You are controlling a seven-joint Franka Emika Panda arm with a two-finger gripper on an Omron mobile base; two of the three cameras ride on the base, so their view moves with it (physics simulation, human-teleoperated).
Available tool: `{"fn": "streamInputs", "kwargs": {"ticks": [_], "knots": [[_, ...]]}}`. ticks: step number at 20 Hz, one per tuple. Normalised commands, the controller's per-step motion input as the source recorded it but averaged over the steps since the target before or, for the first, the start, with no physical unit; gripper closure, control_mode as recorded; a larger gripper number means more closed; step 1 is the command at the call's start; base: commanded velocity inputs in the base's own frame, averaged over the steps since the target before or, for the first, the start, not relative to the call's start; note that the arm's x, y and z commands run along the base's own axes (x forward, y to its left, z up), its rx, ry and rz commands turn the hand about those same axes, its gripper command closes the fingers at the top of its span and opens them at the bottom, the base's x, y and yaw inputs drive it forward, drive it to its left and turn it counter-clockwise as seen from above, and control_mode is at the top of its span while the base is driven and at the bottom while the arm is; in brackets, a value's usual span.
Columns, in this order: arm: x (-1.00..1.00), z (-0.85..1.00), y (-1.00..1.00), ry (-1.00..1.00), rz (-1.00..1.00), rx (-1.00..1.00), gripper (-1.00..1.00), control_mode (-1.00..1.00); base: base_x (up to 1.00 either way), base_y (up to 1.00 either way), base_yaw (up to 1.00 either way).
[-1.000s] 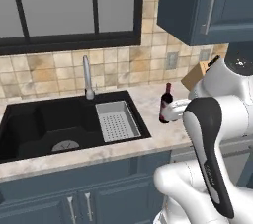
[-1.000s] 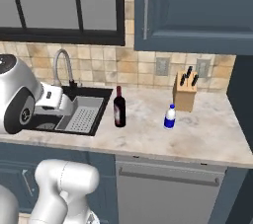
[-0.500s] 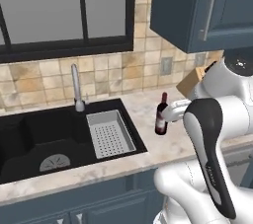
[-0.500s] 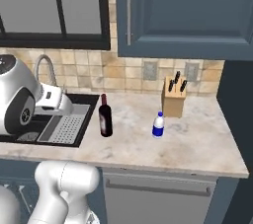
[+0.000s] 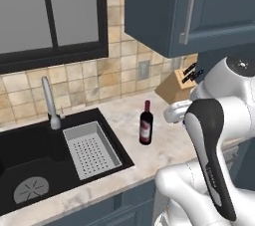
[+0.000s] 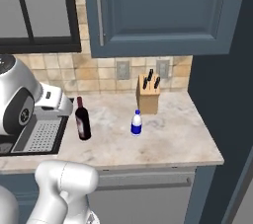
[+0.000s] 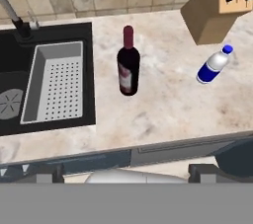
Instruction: Place the drinks on the dining counter in a tight cluster.
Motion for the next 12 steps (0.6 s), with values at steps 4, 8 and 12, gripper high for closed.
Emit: {"fn": "streamInputs", "kwargs": {"ticks": [4, 8, 12], "knots": [[0.0, 0.0, 0.0, 0.0, 0.0, 0.0, -1.0, 1.0, 0.94, 0.0, -0.02], [0.0, 0.0, 0.0, 0.0, 0.0, 0.0, -1.0, 1.0, 0.02, 0.0, 0.0], [0.0, 0.0, 0.0, 0.0, 0.0, 0.0, -1.0, 1.0, 0.0, 0.0, 0.0]]}}
